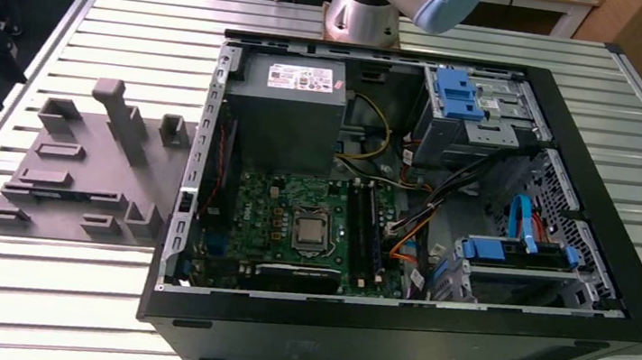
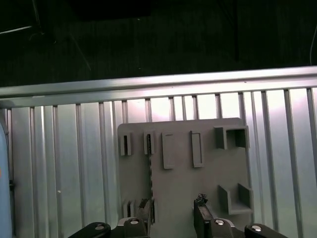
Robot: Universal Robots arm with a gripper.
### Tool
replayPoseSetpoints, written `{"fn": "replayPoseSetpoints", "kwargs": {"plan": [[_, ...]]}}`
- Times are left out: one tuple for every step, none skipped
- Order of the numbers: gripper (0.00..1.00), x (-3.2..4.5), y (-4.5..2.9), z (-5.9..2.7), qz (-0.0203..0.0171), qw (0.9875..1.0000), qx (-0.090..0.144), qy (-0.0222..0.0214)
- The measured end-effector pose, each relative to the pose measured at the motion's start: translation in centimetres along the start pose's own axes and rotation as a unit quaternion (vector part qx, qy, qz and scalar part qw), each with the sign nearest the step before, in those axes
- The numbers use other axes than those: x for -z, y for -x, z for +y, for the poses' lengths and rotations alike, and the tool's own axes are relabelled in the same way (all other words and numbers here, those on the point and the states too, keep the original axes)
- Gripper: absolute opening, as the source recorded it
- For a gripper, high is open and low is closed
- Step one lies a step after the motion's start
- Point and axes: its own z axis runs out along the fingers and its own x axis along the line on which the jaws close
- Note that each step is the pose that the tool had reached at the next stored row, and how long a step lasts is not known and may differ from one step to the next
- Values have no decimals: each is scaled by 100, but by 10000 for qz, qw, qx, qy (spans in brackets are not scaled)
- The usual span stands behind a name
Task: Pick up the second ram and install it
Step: 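Pick up the second ram and move it above second insertion slot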
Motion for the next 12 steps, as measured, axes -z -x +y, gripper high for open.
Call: {"fn": "replayPoseSetpoints", "kwargs": {"plan": [[47,-11,-9,3,-17,10000,1,2],[47,-21,-15,7,-40,10000,1,4],[47,-30,-20,9,-66,10000,2,6],[47,-40,-21,13,-87,10000,2,7],[47,-54,-21,15,-104,9999,2,8],[47,-65,-22,16,-114,9999,3,9],[47,-75,-23,18,-117,9999,3,9],[47,-84,-23,18,-117,9999,3,10],[47,-92,-23,18,-117,9999,3,10],[47,-98,-24,18,-117,9999,4,10],[47,-101,-24,19,-116,9999,3,11],[47,-103,-24,19,-116,9999,3,11]]}}
